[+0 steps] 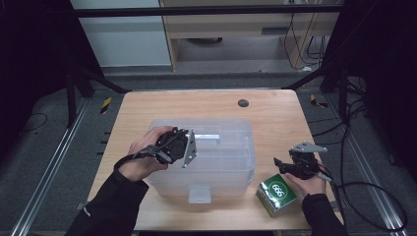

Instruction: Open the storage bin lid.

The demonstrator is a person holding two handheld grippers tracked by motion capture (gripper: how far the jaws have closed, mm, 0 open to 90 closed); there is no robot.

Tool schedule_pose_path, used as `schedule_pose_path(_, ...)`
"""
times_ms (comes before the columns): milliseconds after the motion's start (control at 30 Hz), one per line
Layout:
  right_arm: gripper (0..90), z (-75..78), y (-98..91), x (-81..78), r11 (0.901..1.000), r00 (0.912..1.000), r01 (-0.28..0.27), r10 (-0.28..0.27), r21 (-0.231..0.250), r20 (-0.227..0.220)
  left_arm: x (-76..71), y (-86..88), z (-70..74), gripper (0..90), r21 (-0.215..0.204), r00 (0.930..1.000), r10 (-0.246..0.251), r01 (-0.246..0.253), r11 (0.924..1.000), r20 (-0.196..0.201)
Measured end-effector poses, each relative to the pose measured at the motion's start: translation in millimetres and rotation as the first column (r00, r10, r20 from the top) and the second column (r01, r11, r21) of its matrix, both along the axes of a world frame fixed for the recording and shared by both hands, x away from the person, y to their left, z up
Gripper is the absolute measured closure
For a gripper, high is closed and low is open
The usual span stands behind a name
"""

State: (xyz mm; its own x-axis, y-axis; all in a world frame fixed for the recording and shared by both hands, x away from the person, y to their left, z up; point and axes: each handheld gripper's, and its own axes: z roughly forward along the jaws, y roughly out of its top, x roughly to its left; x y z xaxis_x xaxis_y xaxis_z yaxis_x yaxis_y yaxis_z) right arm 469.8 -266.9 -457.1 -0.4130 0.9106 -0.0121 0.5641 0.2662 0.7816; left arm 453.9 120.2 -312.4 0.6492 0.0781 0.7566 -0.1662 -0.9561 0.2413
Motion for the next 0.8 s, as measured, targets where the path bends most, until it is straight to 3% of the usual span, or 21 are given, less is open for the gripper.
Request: schedule_pose_path(800, 39.7, 9.3, 2.3, -3.1, 0.9994, 0.9997, -0.022, 0.022, 0.026, 0.006, -2.7, -10.5, -0.7, 73.9, 0.089, 0.9991, 0.009, -0.013, 0.9959, 0.041)
